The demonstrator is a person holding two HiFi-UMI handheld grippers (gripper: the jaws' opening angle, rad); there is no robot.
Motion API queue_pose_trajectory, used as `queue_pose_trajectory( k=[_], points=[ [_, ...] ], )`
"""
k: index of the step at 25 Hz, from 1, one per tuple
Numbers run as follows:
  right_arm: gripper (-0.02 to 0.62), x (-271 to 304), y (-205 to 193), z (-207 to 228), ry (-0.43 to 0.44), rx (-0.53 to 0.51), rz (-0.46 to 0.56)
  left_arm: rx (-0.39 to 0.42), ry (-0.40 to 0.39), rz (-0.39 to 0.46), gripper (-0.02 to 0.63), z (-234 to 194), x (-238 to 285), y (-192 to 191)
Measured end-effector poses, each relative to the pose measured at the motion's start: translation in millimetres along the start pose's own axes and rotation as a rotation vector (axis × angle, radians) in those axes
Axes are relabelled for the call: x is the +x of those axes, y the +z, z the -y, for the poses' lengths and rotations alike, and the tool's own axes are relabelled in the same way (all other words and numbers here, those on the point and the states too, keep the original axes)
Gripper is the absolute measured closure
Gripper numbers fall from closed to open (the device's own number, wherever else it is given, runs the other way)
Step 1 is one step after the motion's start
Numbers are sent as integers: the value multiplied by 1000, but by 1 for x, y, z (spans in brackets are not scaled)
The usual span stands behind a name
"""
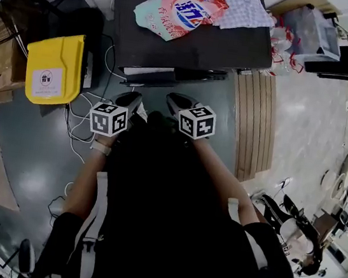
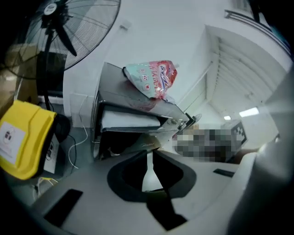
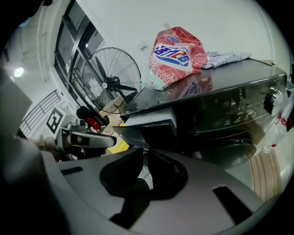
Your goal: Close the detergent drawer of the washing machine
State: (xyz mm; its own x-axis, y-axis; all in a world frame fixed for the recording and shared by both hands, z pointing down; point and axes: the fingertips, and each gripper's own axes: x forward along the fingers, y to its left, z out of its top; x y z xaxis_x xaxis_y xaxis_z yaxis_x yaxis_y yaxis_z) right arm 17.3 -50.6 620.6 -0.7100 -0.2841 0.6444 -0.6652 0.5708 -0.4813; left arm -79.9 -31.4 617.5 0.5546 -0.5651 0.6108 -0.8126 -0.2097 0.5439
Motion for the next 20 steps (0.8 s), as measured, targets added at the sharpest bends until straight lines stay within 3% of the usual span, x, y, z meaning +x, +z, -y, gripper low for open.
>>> queue_pose_trajectory(
  k=[3,6,13,20],
  points=[
    [565,5,3,-6,19,5,10,-107,-54,32,589,-1,4,6],
    [572,11,9,-8,32,6,18,-157,-112,34,595,-2,8,11],
    [577,27,16,-6,35,50,4,-217,-203,-10,595,-6,17,17],
    [578,42,17,-6,23,71,-42,-219,-293,-89,595,-5,27,15]
  ],
)
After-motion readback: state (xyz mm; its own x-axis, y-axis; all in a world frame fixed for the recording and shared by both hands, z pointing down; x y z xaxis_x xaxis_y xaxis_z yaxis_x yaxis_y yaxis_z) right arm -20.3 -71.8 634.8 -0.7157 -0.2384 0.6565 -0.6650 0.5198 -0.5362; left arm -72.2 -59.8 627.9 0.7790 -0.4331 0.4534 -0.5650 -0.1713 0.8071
